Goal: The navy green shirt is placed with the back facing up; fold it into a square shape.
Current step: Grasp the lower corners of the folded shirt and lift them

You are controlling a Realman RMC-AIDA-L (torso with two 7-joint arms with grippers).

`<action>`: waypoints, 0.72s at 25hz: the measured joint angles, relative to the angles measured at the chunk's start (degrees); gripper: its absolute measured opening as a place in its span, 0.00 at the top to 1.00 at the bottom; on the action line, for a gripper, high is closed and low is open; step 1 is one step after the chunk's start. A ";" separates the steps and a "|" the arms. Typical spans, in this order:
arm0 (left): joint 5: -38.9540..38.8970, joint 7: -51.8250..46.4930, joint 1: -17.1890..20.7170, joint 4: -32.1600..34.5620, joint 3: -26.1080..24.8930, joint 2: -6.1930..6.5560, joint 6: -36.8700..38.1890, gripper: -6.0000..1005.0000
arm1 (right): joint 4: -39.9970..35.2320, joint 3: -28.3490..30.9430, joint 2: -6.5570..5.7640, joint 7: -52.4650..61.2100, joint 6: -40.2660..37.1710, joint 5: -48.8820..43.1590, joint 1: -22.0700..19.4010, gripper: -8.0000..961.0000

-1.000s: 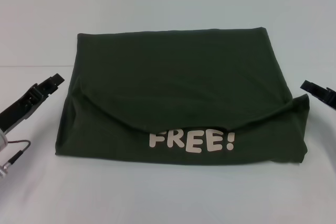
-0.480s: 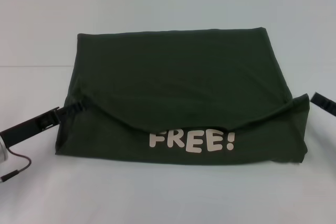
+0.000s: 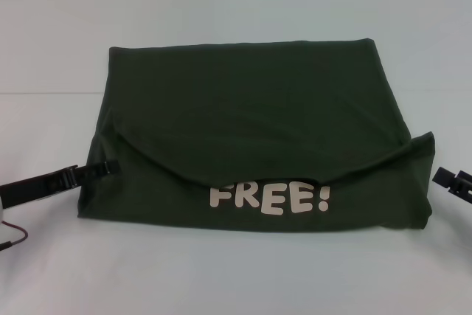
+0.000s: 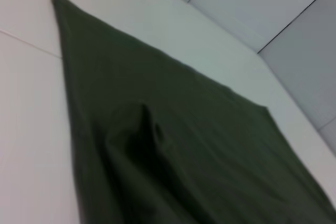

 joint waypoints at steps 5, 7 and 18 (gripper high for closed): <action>1.19 0.41 -0.54 0.17 0.39 -0.93 -3.60 0.11 | 0.00 -0.06 0.23 -0.21 -0.01 -1.13 0.44 0.03; 1.22 0.79 -0.61 0.18 0.61 -1.16 -5.00 0.11 | 0.03 -0.08 0.27 -0.22 -0.01 -1.33 0.54 0.03; 1.22 2.22 -0.68 -0.28 1.95 -2.15 -7.50 0.11 | 0.14 -0.08 0.31 -0.22 0.47 -1.44 1.13 0.03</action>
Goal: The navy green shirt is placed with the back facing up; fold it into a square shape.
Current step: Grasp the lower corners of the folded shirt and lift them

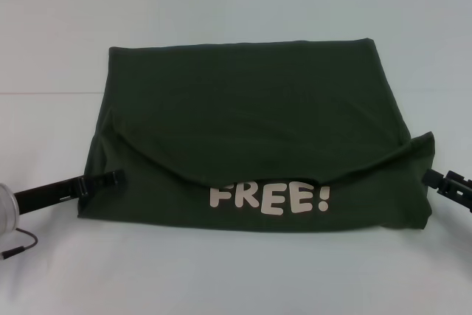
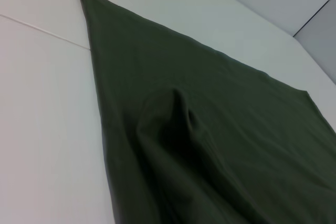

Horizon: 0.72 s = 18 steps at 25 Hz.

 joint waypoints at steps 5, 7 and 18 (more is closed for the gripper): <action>0.00 0.04 0.00 0.01 0.43 -0.31 0.02 0.11 | 0.04 0.00 0.00 0.00 0.00 0.00 0.12 0.03; 0.00 -0.04 0.00 -0.01 1.17 -0.39 -0.01 0.11 | 0.04 0.00 0.00 0.00 0.03 0.00 0.16 0.03; 0.00 -1.06 -0.01 0.18 4.04 -0.42 1.08 0.11 | 0.22 0.00 0.00 0.00 0.65 0.00 0.65 0.03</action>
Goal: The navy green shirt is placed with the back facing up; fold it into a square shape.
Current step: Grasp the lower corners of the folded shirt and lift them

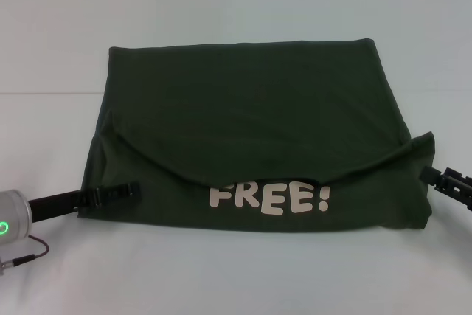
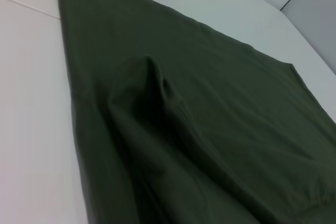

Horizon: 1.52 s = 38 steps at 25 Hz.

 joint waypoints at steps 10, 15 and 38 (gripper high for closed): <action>1.24 0.02 0.57 1.13 0.55 -0.13 -0.64 0.17 | 0.09 -0.09 0.09 0.00 0.27 -0.13 0.20 0.03; 1.35 0.01 0.67 1.61 0.73 -0.17 -0.56 0.33 | 0.09 -0.09 0.09 0.00 0.28 -0.16 0.18 0.03; 1.41 0.34 0.60 1.58 0.78 0.17 -0.49 0.96 | -23.89 -12.79 -5.50 41.89 -1.83 -11.39 2.54 0.05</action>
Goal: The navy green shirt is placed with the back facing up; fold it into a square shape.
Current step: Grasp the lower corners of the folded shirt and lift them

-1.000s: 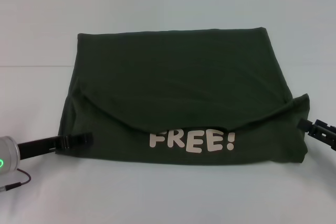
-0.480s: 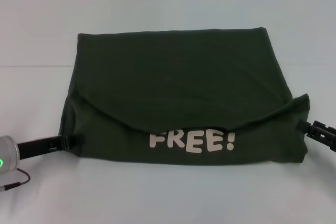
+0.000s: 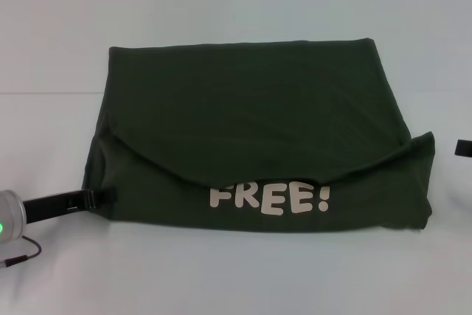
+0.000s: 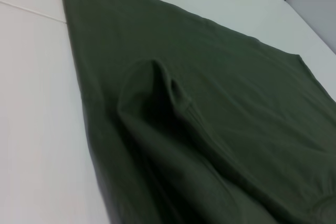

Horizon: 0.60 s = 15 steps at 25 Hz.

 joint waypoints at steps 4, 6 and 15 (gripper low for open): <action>0.00 0.02 -0.08 0.04 -0.02 0.14 0.01 0.97 | -3.06 -0.10 -1.64 13.72 -2.36 -11.15 5.24 0.07; -0.01 -0.04 -0.09 0.05 -0.23 0.17 0.02 0.97 | -1.87 -0.44 -1.91 17.09 -2.69 -15.64 8.34 0.07; -0.02 0.01 0.03 0.09 -0.35 0.19 0.19 0.97 | 3.01 -2.76 -1.11 21.51 -1.36 -28.07 17.00 0.09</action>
